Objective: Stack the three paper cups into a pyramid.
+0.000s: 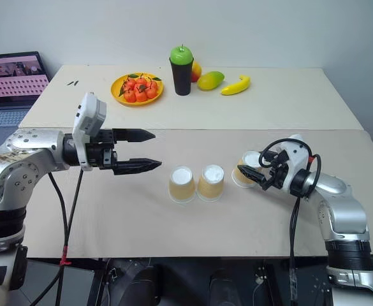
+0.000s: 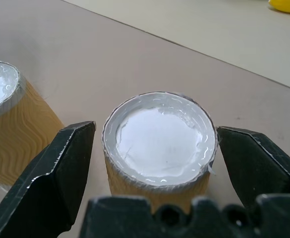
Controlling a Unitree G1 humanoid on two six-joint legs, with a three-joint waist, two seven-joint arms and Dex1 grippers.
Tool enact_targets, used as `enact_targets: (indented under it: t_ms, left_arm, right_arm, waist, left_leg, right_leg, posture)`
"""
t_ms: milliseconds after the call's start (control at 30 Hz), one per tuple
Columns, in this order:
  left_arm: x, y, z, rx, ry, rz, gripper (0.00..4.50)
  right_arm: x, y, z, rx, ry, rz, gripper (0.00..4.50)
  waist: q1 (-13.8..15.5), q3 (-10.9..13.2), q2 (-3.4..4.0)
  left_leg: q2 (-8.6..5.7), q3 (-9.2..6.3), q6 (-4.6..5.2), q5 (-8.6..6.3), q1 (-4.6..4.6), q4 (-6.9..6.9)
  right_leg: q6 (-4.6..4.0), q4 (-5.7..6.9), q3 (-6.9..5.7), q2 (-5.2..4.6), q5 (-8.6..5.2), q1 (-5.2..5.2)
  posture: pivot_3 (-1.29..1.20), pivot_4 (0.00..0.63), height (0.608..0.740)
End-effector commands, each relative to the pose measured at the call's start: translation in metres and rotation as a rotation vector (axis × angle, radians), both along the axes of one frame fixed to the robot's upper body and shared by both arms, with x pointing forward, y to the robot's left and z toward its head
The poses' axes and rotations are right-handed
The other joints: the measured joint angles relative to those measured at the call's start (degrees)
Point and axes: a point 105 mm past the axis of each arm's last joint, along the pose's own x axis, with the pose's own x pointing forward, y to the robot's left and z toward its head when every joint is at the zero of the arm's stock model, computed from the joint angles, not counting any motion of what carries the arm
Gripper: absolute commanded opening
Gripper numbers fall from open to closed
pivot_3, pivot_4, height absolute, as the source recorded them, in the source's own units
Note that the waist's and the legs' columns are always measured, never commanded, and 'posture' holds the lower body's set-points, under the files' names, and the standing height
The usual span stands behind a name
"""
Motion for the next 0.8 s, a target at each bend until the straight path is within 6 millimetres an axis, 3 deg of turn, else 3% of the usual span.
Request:
enact_targets:
  t_ms: [33,100,167,300,367,500,600,700,800]
  left_arm:
    - [-0.003,-0.002,0.013,-0.016,-0.055,-0.007,4.5]
    - [-0.002,-0.002,0.013,-0.016,-0.054,-0.005,4.5]
    - [-0.002,-0.002,0.013,-0.016,-0.054,-0.005,4.5]
    - [-0.001,-0.002,0.011,-0.016,-0.05,-0.007,4.5]
    - [-0.001,-0.004,0.009,-0.02,-0.045,-0.012,4.5]
    - [0.0,-0.006,0.007,-0.027,-0.038,-0.021,4.5]
    - [0.0,-0.009,0.002,-0.027,-0.03,-0.036,4.5]
    - [0.001,-0.012,-0.006,-0.024,-0.025,-0.052,4.5]
    - [0.003,-0.015,-0.009,-0.028,-0.025,-0.06,4.5]
  right_arm:
    - [0.003,0.002,0.013,-0.007,-0.053,0.013,3.76]
    - [0.003,0.0,0.015,-0.022,-0.063,0.008,3.14]
    - [0.003,0.0,0.02,-0.028,-0.073,0.008,3.14]
    - [-0.001,0.0,0.052,-0.054,-0.129,0.016,3.14]
    - [-0.003,0.0,0.077,-0.096,-0.173,0.016,3.14]
    - [-0.005,0.004,0.102,-0.144,-0.196,0.02,3.14]
    - [-0.012,0.02,0.127,-0.169,-0.209,0.067,3.14]
    - [-0.036,0.074,0.14,-0.169,-0.201,0.281,3.14]
    - [-0.045,0.096,0.147,-0.14,-0.182,0.35,3.14]
  waist:
    - [0.0,0.0,0.0]
    - [0.0,0.0,0.0]
    - [0.0,0.0,0.0]
    - [0.0,0.0,0.02]
    - [-0.1,0.0,0.03]
    - [-0.1,0.0,0.01]
    - [-0.1,0.0,0.01]
    - [-0.4,0.0,0.06]
    - [-0.4,0.0,0.05]
  left_leg:
    - [0.0,0.0,0.0,0.0,0.0,0.01]
    - [0.0,0.0,0.0,0.0,0.0,0.0]
    - [0.0,0.0,0.0,0.0,0.0,0.0]
    - [0.0,0.0,0.0,0.0,-0.01,0.0]
    - [0.0,0.0,0.0,0.0,-0.01,0.01]
    - [0.0,0.0,0.0,0.0,0.0,-0.03]
    - [0.0,0.01,0.0,0.0,-0.02,-0.03]
    - [0.01,0.02,0.0,0.0,-0.01,-0.04]
    - [0.05,0.0,0.01,-0.01,-0.01,-0.09]
  right_leg:
    - [0.0,0.0,0.0,0.0,0.0,0.0]
    - [0.0,0.0,0.0,0.0,0.0,0.0]
    - [0.0,0.0,0.0,0.0,0.0,0.0]
    - [0.0,0.01,0.01,0.0,0.0,-0.02]
    - [0.0,0.01,0.01,0.0,0.0,-0.02]
    - [0.0,0.0,0.01,0.0,0.0,-0.02]
    - [0.0,-0.02,0.01,0.0,0.0,-0.03]
    - [-0.02,0.01,0.03,0.0,0.0,-0.08]
    - [-0.05,0.01,0.02,0.05,-0.01,-0.09]
  posture:
    - [0.0,0.15,0.735]
    - [0.0,0.15,0.735]
    - [0.0,0.15,0.735]
    - [0.0,0.15,0.735]
    - [0.0,0.15,0.735]
    - [0.0,0.15,0.735]
    - [0.0,0.15,0.735]
    - [0.0,0.15,0.735]
    - [0.0,0.15,0.735]
